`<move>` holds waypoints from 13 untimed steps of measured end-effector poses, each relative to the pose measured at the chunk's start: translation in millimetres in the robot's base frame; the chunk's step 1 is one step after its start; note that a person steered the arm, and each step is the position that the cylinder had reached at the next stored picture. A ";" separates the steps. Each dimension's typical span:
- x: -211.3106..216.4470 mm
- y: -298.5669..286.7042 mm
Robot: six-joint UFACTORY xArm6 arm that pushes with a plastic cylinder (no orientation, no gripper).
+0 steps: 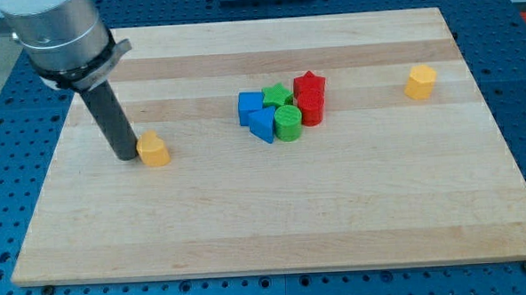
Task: Push yellow heart below the green circle
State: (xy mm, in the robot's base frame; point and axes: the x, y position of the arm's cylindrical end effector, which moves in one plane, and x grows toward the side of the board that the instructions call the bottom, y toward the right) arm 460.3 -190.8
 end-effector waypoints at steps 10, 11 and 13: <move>17.2 156.6; 27.1 147.7; 48.2 211.5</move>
State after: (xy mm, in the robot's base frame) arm 508.5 20.6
